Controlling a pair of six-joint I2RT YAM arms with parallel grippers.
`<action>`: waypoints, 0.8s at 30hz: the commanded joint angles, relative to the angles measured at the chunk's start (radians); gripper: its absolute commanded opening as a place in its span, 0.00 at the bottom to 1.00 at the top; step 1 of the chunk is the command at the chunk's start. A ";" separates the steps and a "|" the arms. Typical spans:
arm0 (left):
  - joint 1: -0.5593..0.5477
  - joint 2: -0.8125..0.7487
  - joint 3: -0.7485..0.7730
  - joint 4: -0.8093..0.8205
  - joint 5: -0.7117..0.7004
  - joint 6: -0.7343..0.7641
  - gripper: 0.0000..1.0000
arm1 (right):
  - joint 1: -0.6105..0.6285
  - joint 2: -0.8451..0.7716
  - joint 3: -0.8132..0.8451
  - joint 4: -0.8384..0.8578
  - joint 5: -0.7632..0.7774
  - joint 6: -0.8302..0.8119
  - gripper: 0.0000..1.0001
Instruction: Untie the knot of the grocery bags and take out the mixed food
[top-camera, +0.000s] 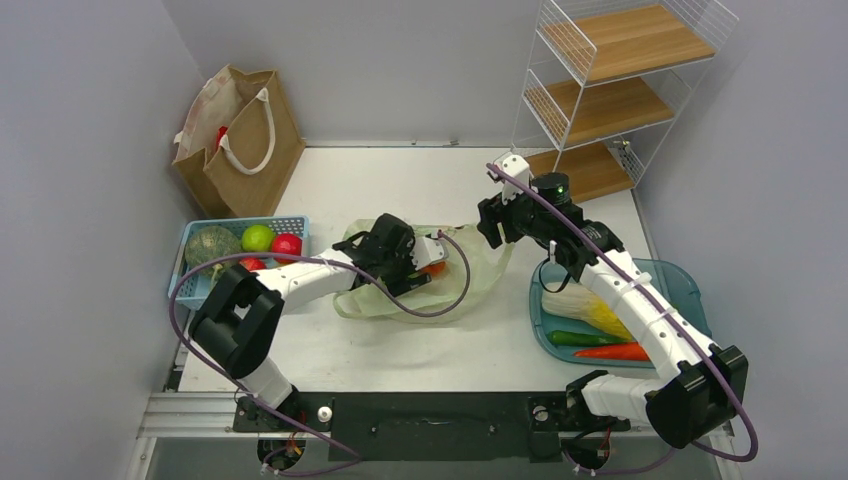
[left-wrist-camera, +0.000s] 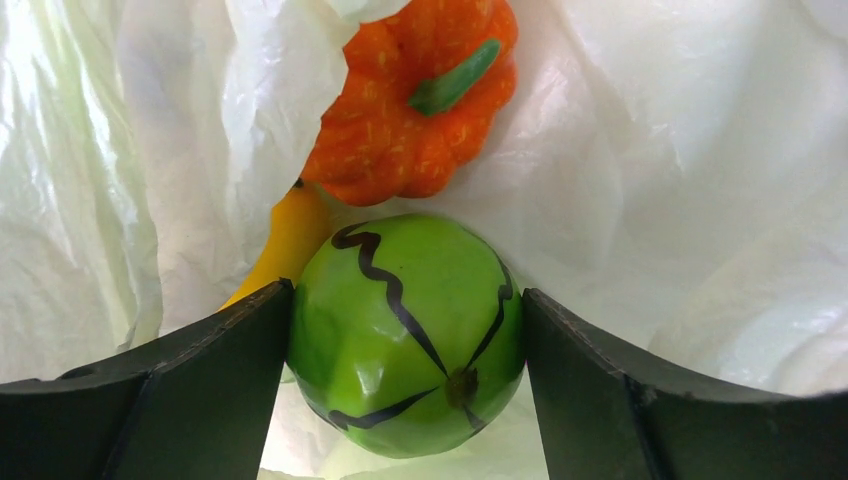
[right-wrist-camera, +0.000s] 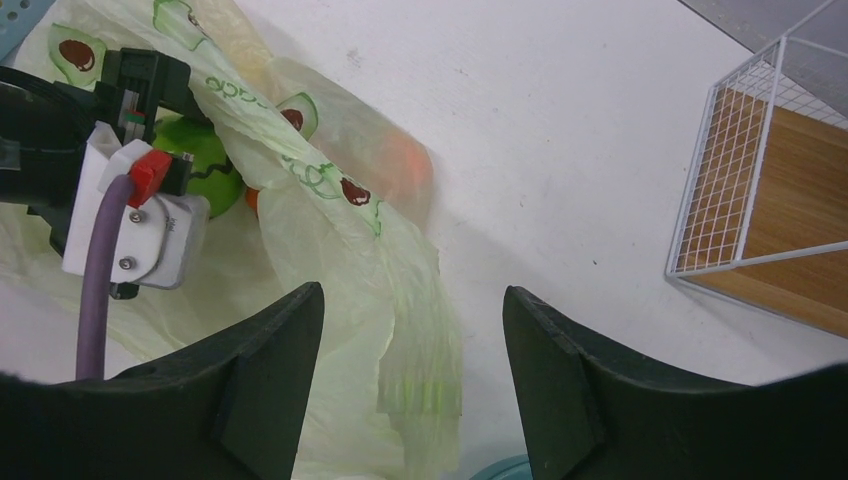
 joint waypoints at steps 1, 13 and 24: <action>0.000 -0.023 0.040 -0.064 0.064 -0.003 0.56 | -0.010 -0.014 -0.017 0.033 0.014 0.004 0.62; 0.043 -0.290 0.207 -0.252 0.621 -0.166 0.38 | -0.014 -0.009 -0.011 0.042 0.008 0.008 0.63; 0.664 -0.386 0.289 -0.516 0.671 -0.177 0.42 | -0.014 0.000 0.009 0.040 0.008 0.007 0.63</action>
